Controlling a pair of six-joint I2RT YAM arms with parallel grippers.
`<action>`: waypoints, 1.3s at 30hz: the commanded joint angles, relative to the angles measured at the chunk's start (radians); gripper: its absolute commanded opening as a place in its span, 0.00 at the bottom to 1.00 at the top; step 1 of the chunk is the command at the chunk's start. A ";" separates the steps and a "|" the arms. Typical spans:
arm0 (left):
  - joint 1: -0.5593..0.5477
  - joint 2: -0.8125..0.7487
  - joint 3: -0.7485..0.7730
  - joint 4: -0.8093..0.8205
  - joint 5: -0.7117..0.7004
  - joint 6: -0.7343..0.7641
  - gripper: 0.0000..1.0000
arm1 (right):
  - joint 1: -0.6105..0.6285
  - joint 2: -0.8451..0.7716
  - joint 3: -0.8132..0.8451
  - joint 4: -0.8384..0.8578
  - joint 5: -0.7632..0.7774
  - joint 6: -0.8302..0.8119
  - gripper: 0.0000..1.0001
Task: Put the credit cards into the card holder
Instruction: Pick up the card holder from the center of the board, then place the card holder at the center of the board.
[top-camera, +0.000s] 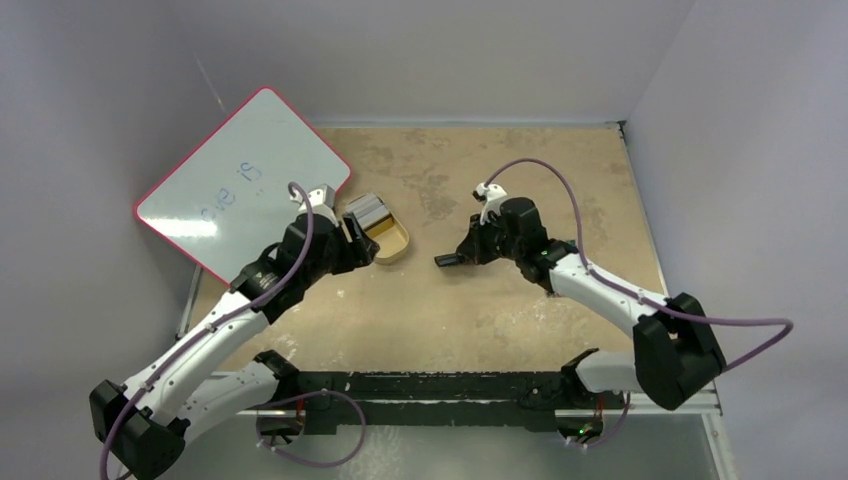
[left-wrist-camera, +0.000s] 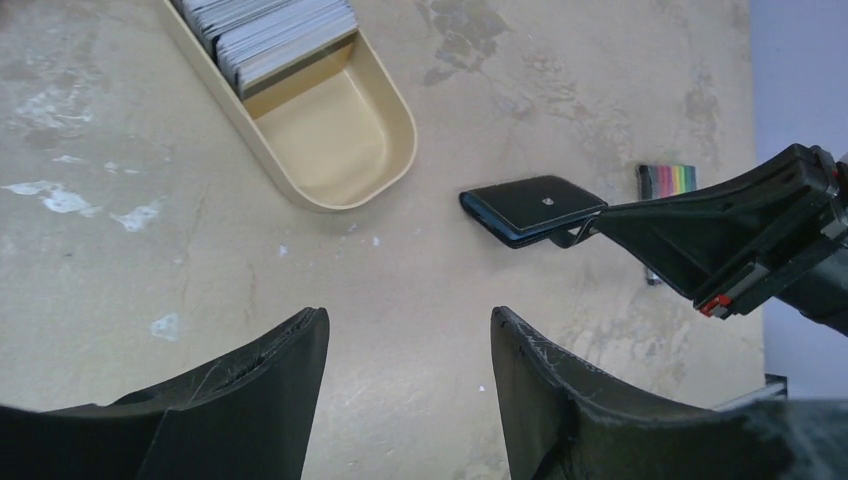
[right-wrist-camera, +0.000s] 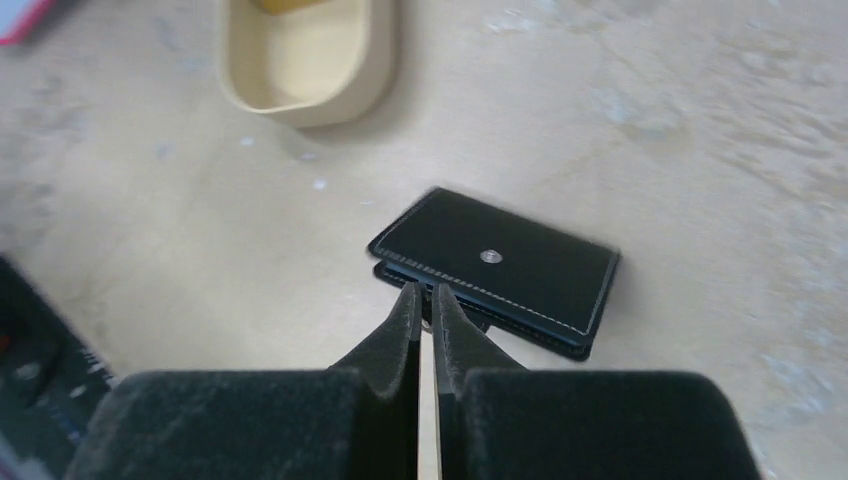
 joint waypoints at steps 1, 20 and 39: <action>-0.006 0.026 -0.028 0.129 0.092 -0.061 0.59 | 0.015 -0.096 -0.055 0.165 -0.202 0.070 0.00; -0.006 0.135 -0.134 0.371 0.342 -0.075 0.50 | 0.020 -0.142 -0.099 0.402 -0.581 -0.055 0.00; -0.011 0.249 -0.357 0.741 0.467 -0.183 0.49 | 0.025 0.010 -0.012 0.361 -0.643 -0.143 0.01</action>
